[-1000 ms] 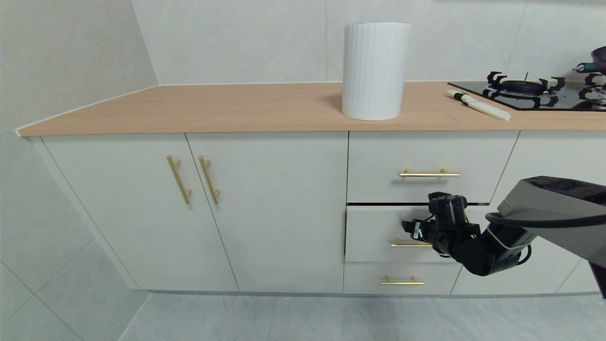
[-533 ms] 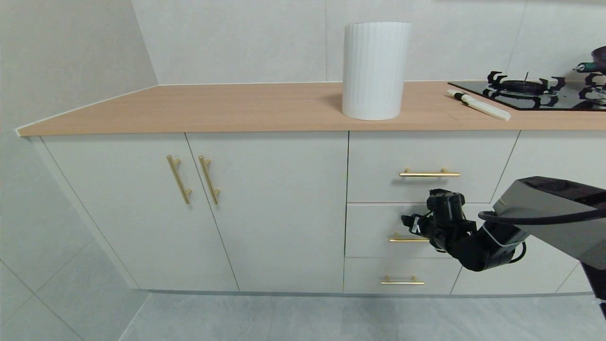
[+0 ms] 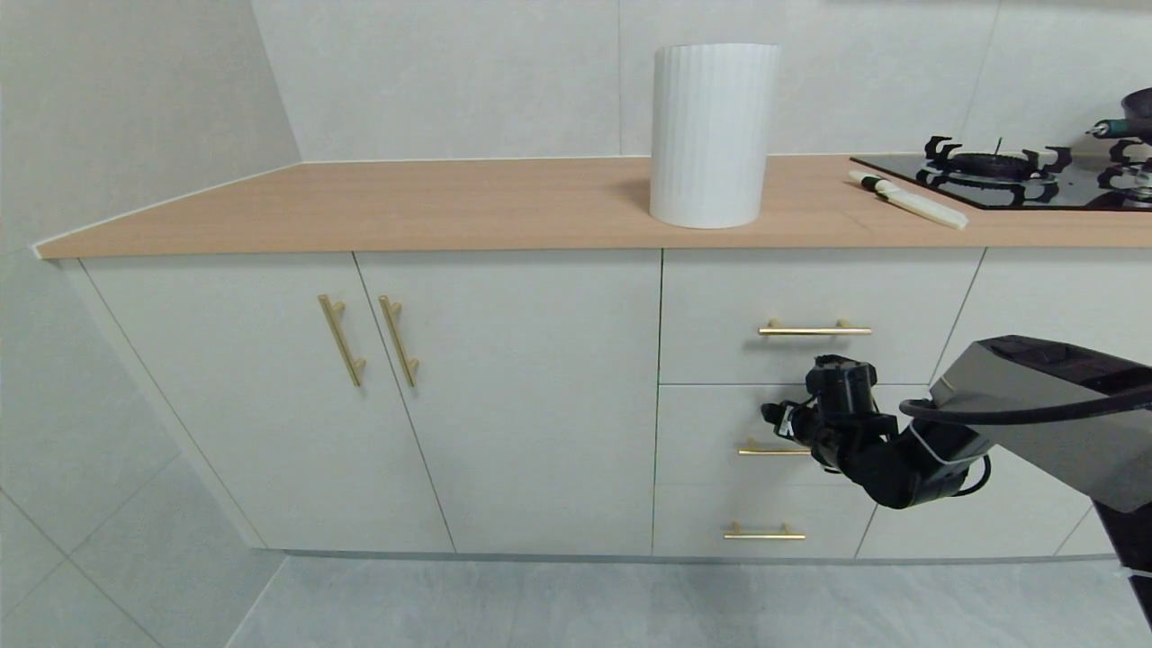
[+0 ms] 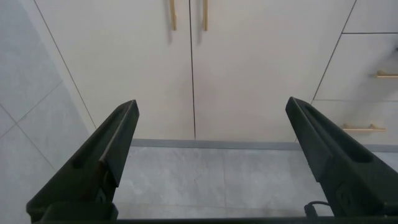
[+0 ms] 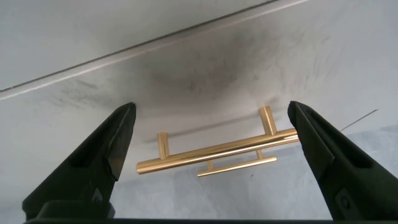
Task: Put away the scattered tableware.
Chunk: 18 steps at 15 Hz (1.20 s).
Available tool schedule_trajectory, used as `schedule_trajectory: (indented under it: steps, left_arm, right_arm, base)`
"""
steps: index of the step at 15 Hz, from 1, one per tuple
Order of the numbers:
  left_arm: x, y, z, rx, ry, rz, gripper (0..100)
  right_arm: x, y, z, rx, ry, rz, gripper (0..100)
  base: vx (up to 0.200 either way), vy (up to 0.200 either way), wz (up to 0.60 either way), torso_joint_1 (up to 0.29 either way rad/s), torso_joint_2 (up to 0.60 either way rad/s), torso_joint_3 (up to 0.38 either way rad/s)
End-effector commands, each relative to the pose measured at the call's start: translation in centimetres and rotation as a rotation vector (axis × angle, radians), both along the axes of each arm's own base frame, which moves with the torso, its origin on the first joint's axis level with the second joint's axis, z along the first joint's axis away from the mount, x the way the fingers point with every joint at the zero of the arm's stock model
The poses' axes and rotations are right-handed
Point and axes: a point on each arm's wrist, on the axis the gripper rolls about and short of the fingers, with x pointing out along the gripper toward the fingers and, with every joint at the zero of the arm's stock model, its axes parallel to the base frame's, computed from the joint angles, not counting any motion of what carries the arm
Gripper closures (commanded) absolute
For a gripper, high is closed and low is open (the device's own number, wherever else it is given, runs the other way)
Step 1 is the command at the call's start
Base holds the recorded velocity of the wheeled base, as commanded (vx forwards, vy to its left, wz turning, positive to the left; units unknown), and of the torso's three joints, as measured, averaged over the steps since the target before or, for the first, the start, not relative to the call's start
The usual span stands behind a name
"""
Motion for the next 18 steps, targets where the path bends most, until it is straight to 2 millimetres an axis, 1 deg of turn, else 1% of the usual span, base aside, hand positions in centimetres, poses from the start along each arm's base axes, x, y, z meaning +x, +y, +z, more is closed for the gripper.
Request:
schedule_trajectory:
  steps: [1, 2, 3, 4, 5, 6, 7, 8, 9, 10, 11, 12, 13, 14, 15, 16, 18]
  left_arm:
    - [0.0, 0.0, 0.0, 0.0, 0.0, 0.0, 0]
    - [0.0, 0.0, 0.0, 0.0, 0.0, 0.0, 0]
    - [0.0, 0.0, 0.0, -0.002, 0.0, 0.0, 0]
    - [0.0, 0.0, 0.0, 0.0, 0.0, 0.0, 0]
    - [0.0, 0.0, 0.0, 0.0, 0.0, 0.0, 0]
    - [0.0, 0.0, 0.0, 0.0, 0.0, 0.0, 0]
    - [0.0, 0.0, 0.0, -0.002, 0.0, 0.0, 0]
    - [0.0, 0.0, 0.0, 0.0, 0.0, 0.0, 0]
    - [0.0, 0.0, 0.0, -0.002, 0.0, 0.0, 0]
    - [0.0, 0.0, 0.0, -0.002, 0.0, 0.0, 0]
    - [0.0, 0.0, 0.0, -0.002, 0.0, 0.0, 0]
    - [0.0, 0.0, 0.0, -0.002, 0.0, 0.0, 0]
    - [0.0, 0.0, 0.0, 0.0, 0.0, 0.0, 0]
    - [0.0, 0.0, 0.0, -0.002, 0.0, 0.0, 0]
    - [0.0, 0.0, 0.0, 0.0, 0.0, 0.0, 0]
    - [0.0, 0.0, 0.0, -0.002, 0.0, 0.0, 0]
    - [0.0, 0.0, 0.0, -0.002, 0.0, 0.0, 0]
  right_arm:
    - [-0.2, -0.1, 0.7, 0.002, -0.016, -0.012, 0]
    - [-0.8, -0.2, 1.3, -0.003, -0.014, -0.02, 0]
    - [-2.2, -0.4, 2.3, -0.005, -0.007, -0.018, 0]
    - [-3.1, -0.5, 3.2, -0.004, -0.007, -0.011, 0]
    - [-5.9, -1.0, 4.6, -0.019, 0.013, -0.007, 0]
    - [-7.2, -1.4, 6.1, -0.012, -0.009, -0.009, 0]
    - [-10.0, -2.1, 8.4, -0.003, -0.052, -0.01, 0]
    - [-10.9, -2.4, 9.1, -0.001, -0.066, -0.012, 0]
    - [-15.2, -3.5, 12.4, -0.028, -0.148, -0.031, 0]
    - [-17.8, -4.3, 14.2, -0.056, -0.2, -0.051, 0]
    - [-19.1, -4.6, 15.0, -0.068, -0.227, -0.064, 0]
    - [-23.9, -6.0, 16.9, -0.127, -0.312, -0.082, 0]
    - [-27.5, -6.8, 17.8, -0.182, -0.38, -0.072, 0]
    - [-30.6, -7.6, 18.3, -0.234, -0.439, -0.069, 0]
    - [-31.0, -7.7, 18.2, -0.242, -0.444, -0.068, 0]
    - [-35.1, -8.9, 17.6, -0.37, -0.469, -0.092, 0]
    - [-40.0, -10.2, 17.1, -0.492, -0.496, -0.158, 0]
  base:
    - [0.0, 0.0, 0.0, 0.0, 0.0, 0.0]
    - [0.0, 0.0, 0.0, 0.0, 0.0, 0.0]
    - [0.0, 0.0, 0.0, 0.0, 0.0, 0.0]
    - [0.0, 0.0, 0.0, 0.0, 0.0, 0.0]
    - [0.0, 0.0, 0.0, 0.0, 0.0, 0.0]
    - [0.0, 0.0, 0.0, 0.0, 0.0, 0.0]
    - [0.0, 0.0, 0.0, 0.0, 0.0, 0.0]
    - [0.0, 0.0, 0.0, 0.0, 0.0, 0.0]
    - [0.0, 0.0, 0.0, 0.0, 0.0, 0.0]
    - [0.0, 0.0, 0.0, 0.0, 0.0, 0.0]
    - [0.0, 0.0, 0.0, 0.0, 0.0, 0.0]
    - [0.0, 0.0, 0.0, 0.0, 0.0, 0.0]
    - [0.0, 0.0, 0.0, 0.0, 0.0, 0.0]
    - [0.0, 0.0, 0.0, 0.0, 0.0, 0.0]
    - [0.0, 0.0, 0.0, 0.0, 0.0, 0.0]
    - [0.0, 0.0, 0.0, 0.0, 0.0, 0.0]
    - [0.0, 0.0, 0.0, 0.0, 0.0, 0.0]
